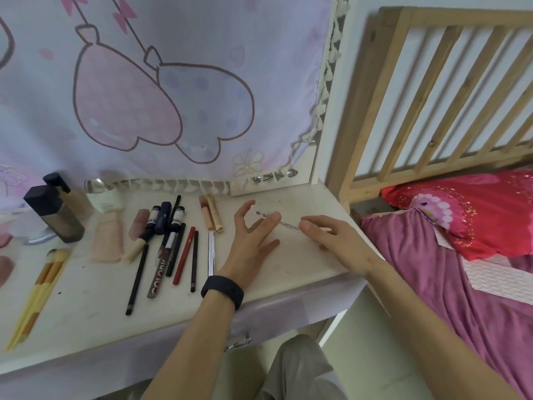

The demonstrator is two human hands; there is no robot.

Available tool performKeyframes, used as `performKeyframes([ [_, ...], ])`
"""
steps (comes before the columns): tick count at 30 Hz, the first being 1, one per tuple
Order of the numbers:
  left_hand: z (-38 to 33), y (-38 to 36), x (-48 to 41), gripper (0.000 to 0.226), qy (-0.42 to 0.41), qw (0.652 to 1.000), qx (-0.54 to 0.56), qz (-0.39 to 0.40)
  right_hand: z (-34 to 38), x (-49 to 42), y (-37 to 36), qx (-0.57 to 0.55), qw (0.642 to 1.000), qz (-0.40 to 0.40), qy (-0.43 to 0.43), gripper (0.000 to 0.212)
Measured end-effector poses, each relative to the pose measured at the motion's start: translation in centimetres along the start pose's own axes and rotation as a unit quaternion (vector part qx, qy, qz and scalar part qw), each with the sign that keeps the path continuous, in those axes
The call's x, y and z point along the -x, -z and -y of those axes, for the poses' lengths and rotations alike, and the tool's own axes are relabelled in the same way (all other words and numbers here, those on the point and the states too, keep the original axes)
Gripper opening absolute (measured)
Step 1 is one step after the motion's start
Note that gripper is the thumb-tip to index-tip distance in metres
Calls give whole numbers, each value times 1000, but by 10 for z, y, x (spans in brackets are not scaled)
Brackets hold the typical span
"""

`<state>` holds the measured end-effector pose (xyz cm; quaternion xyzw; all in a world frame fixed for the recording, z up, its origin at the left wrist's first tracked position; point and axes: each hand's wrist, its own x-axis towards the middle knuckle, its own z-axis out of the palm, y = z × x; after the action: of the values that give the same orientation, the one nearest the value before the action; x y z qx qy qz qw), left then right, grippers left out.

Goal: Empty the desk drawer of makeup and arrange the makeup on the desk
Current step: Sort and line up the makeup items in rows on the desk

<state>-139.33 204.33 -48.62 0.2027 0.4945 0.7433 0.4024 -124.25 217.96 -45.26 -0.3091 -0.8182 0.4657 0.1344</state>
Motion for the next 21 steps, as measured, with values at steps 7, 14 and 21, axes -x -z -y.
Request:
performKeyframes([
  [7,1,3,1,96,9,999,45,-27,34,2,6,228,973,21,14,80],
  [14,3,1,6,90,-7,997,50,-59,35,-2,-2,167,980,15,109,32],
  [21,2,-2,6,92,-17,997,44,-64,58,-6,7,256,956,25,140,31],
])
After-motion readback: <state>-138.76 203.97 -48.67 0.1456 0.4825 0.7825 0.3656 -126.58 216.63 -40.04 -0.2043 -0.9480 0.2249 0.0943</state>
